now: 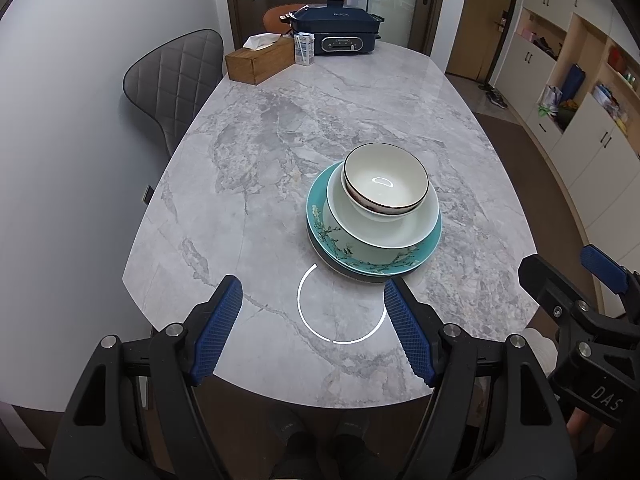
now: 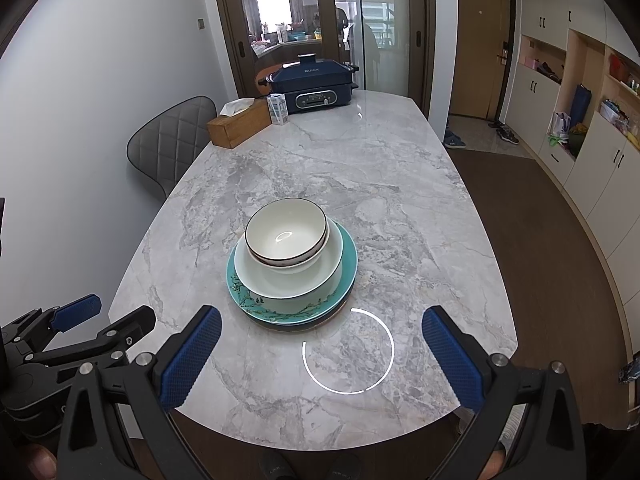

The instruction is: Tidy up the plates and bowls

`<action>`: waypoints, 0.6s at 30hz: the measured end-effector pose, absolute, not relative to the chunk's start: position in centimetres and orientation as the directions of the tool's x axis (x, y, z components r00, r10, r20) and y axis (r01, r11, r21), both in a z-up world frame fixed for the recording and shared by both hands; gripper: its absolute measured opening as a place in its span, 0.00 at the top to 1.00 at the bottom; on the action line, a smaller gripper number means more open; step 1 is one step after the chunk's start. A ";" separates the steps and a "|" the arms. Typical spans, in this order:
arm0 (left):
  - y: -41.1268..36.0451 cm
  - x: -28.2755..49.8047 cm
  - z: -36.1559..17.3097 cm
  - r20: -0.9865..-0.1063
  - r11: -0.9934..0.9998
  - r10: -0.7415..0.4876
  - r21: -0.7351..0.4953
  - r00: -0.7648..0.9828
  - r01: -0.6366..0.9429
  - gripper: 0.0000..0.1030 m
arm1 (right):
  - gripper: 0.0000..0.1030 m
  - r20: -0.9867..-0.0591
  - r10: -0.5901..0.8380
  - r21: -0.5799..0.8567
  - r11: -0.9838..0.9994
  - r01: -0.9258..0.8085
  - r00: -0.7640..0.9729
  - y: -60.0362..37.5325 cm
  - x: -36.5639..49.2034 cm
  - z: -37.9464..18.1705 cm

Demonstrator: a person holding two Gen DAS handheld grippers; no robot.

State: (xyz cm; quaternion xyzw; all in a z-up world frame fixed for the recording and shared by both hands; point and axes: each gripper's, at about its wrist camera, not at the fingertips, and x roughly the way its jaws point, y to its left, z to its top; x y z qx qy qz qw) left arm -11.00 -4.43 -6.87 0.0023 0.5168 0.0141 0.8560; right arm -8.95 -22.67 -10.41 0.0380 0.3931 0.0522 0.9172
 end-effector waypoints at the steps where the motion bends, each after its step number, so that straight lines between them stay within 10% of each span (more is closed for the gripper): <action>1: -4.3 -10.9 -7.0 -0.885 1.000 0.027 0.019 0.465 -0.021 0.30 | 0.00 -0.716 0.125 0.111 0.992 -0.065 0.686 -22.6 -8.9 -10.4; 18: -3.0 -10.4 -7.2 -0.881 0.999 0.035 0.032 0.473 -0.015 0.30 | 0.00 -0.719 0.128 0.111 0.991 -0.069 0.683 -22.8 -8.9 -10.7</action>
